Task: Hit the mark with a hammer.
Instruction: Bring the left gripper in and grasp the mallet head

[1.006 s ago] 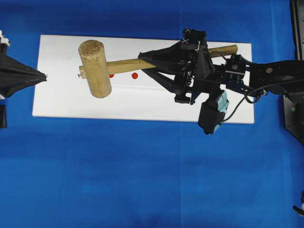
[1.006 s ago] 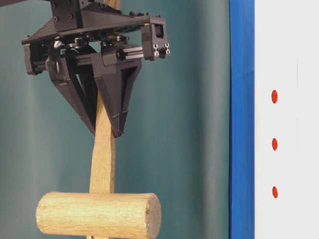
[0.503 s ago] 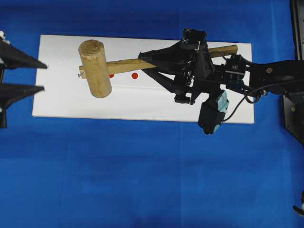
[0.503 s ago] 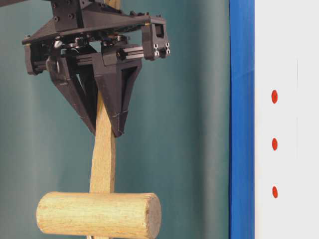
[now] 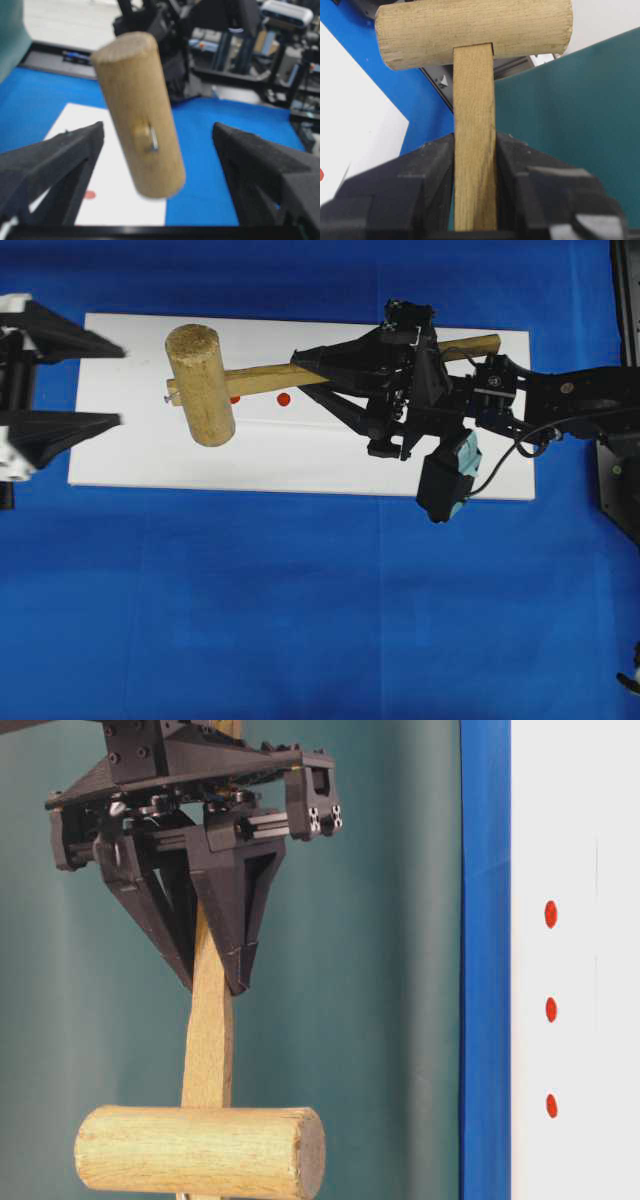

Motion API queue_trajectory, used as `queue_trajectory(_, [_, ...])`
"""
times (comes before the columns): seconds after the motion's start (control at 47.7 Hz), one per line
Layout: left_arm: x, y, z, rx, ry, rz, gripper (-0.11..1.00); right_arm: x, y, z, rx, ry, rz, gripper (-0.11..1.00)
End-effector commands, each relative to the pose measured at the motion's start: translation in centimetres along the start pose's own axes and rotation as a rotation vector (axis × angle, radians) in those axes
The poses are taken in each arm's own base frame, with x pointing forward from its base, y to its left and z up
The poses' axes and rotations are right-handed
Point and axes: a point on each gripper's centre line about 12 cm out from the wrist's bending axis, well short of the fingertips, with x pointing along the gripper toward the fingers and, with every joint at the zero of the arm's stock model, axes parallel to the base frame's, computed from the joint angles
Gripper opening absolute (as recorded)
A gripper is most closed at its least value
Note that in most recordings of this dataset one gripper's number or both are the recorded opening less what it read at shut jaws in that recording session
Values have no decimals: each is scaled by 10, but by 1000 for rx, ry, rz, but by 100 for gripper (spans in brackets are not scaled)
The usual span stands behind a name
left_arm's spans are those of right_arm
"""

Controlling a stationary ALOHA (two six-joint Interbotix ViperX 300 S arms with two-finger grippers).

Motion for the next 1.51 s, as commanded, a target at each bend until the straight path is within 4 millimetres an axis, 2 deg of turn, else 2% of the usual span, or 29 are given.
queue_trajectory(0.0, [17, -1, 12, -7, -48, -1, 93, -2, -14, 10, 10, -29, -40, 10])
queue_trajectory(0.335, [72, 5, -1, -53, 23, 22, 93, -1, -13, 10, 6, -29, -35, 10])
queue_trajectory(0.566, [99, 8, -9, -53, 67, 35, 93, -1, -14, 11, 6, -30, -37, 10])
queue_trajectory(0.755, [102, 8, -12, -60, 88, 38, 91, -2, -14, 11, 6, -32, -37, 10])
queue_trajectory(0.839, [102, 9, -11, -78, 88, 41, 87, -1, -14, 11, 6, -29, -35, 10])
queue_trajectory(0.901, [102, 11, -12, -98, 90, 49, 77, -1, -14, 11, 7, -30, -36, 10])
queue_trajectory(1.006, [101, 11, -14, -108, 104, 52, 47, 0, -15, 12, 12, -28, -29, 10])
queue_trajectory(1.048, [101, 12, -15, -107, 113, 55, 41, 0, -15, 13, 11, -27, -24, 10])
queue_trajectory(1.488, [101, 12, -17, -105, 137, 59, 43, 4, -15, 11, 20, 6, 30, 10])
